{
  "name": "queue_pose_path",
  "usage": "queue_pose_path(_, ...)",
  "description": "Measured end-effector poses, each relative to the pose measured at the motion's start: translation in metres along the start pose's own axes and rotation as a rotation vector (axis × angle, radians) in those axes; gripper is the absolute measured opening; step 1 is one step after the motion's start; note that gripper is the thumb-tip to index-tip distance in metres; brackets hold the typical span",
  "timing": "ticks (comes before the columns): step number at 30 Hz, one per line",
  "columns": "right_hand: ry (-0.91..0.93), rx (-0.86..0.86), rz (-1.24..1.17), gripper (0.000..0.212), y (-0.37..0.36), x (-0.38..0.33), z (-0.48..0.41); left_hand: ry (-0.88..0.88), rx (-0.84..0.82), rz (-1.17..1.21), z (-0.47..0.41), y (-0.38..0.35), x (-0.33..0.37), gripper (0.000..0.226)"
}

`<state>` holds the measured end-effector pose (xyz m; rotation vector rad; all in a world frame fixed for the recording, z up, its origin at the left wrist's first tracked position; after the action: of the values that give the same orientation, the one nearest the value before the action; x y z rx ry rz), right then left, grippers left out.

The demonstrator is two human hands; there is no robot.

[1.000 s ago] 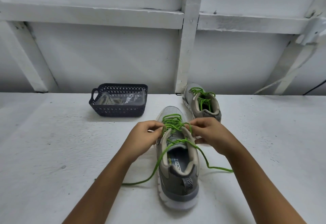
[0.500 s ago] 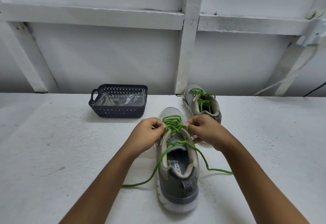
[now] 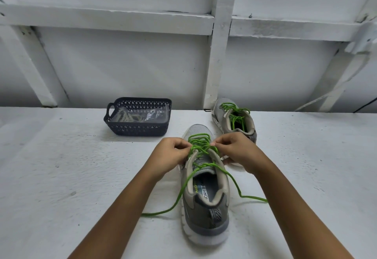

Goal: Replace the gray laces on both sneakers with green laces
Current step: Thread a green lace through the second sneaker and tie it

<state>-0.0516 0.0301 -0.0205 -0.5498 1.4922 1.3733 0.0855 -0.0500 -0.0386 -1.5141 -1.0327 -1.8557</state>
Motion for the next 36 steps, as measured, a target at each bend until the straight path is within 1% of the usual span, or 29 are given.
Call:
queue_pose_path(3, -0.038, -0.021, 0.017, 0.018, -0.002, 0.003, -0.005, -0.003, 0.009, -0.033, -0.002, -0.001, 0.001, 0.014)
queue_pose_path(9, -0.077, -0.12, -0.012, 0.014, -0.006, 0.009, -0.006, -0.021, 0.056, -0.078, -0.003, 0.003, 0.001, 0.02)
queue_pose_path(15, -0.061, -0.019, 0.123, 0.023, -0.006, 0.008, -0.011, -0.034, 0.083, -0.051, -0.003, 0.004, 0.0, 0.019)
queue_pose_path(19, -0.034, 0.005, 0.135, 0.02, -0.003, 0.005, -0.011, -0.053, 0.086, -0.046, -0.003, 0.004, 0.001, 0.014)
queue_pose_path(21, -0.033, 0.014, 0.098, 0.019, -0.001, 0.005, -0.01, -0.038, 0.083, -0.011, -0.004, 0.005, -0.002, 0.015)
queue_pose_path(23, -0.028, 0.027, 0.077, 0.018, 0.001, 0.006, -0.011, -0.033, 0.069, -0.051, -0.006, 0.004, -0.005, 0.013)
queue_pose_path(25, -0.013, 0.037, 0.135, 0.018, 0.001, 0.006, -0.013, -0.035, 0.036, -0.115, -0.009, 0.0, -0.007, 0.011)
queue_pose_path(27, -0.011, 0.047, 0.182, 0.017, 0.0, 0.006, -0.017, -0.04, 0.031, -0.116, -0.01, -0.001, -0.005, 0.009)
queue_pose_path(29, -0.03, 0.044, 0.193, 0.016, 0.0, 0.006, -0.02, -0.038, 0.036, -0.091, -0.011, 0.0, -0.003, 0.009)
queue_pose_path(32, -0.089, 0.017, 0.174, 0.02, -0.002, 0.01, -0.023, -0.012, 0.019, -0.078, -0.013, -0.003, -0.002, 0.012)
queue_pose_path(36, -0.103, -0.019, 0.286, 0.025, -0.008, 0.009, -0.025, 0.016, 0.024, -0.094, -0.015, -0.005, -0.005, 0.02)
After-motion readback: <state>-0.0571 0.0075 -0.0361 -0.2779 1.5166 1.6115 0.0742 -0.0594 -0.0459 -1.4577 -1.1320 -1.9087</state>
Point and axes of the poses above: each hand's wrist, its own z-axis away from the middle knuckle, its own y-axis out of the back of the hand, x = y × z, the point moved 9 cm from there along -z, towards the middle knuckle, and after that the axes turned 6 degrees about z, right-handed, at the moved point
